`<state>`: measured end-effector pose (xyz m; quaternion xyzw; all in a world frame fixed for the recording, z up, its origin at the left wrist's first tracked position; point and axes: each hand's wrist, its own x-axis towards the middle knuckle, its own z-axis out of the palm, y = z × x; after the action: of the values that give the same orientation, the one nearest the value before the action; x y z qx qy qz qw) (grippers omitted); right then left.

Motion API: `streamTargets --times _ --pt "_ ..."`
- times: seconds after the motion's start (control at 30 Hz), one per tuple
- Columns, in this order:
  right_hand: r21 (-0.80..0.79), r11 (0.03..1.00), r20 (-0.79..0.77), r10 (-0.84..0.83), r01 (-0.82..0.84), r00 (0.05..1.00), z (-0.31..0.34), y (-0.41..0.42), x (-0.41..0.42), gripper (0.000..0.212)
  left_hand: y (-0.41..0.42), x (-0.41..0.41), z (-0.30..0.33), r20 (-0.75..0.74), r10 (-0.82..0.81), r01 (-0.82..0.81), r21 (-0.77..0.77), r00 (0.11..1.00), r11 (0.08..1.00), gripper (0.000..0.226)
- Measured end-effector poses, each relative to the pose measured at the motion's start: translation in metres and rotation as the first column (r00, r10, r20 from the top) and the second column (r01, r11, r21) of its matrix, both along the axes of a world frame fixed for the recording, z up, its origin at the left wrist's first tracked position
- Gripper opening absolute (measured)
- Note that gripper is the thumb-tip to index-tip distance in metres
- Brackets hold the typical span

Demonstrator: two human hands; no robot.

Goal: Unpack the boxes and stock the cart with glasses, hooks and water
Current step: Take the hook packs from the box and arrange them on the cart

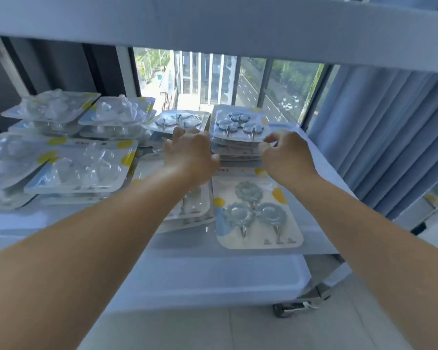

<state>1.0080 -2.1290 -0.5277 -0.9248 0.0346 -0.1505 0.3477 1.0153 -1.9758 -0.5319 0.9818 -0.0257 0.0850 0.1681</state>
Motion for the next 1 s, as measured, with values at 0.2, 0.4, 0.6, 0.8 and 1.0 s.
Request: streamTargets --times 0.2,0.4,0.6,0.8,1.0 --pt "-0.129 0.979 -0.044 0.152 -0.156 0.987 -0.001 0.032 -0.097 0.021 0.024 -0.089 0.021 -0.089 -0.007 0.002 -0.053 0.996 0.999 0.043" --pt "-0.338 0.896 -0.095 0.270 -0.287 0.958 0.047 0.064 -0.197 0.024 0.046 -0.204 0.065 -0.284 -0.034 -0.002 -0.127 0.958 0.992 0.037" --pt "-0.207 0.856 -0.123 0.457 -0.473 0.881 0.146 0.122 -0.267 0.022 0.107 -0.308 0.157 -0.430 0.134 -0.263 -0.257 0.893 0.930 0.034" --pt "-0.201 0.748 -0.170 0.609 -0.632 0.775 0.240 0.228 -0.316 0.023 0.201 -0.383 0.248 -0.484 0.298 -0.439 -0.206 0.823 0.875 0.035" --pt "-0.222 0.667 -0.173 0.691 -0.711 0.702 0.264 0.366 -0.339 0.024 0.325 -0.415 0.294 -0.438 0.328 -0.438 -0.177 0.837 0.882 0.034"
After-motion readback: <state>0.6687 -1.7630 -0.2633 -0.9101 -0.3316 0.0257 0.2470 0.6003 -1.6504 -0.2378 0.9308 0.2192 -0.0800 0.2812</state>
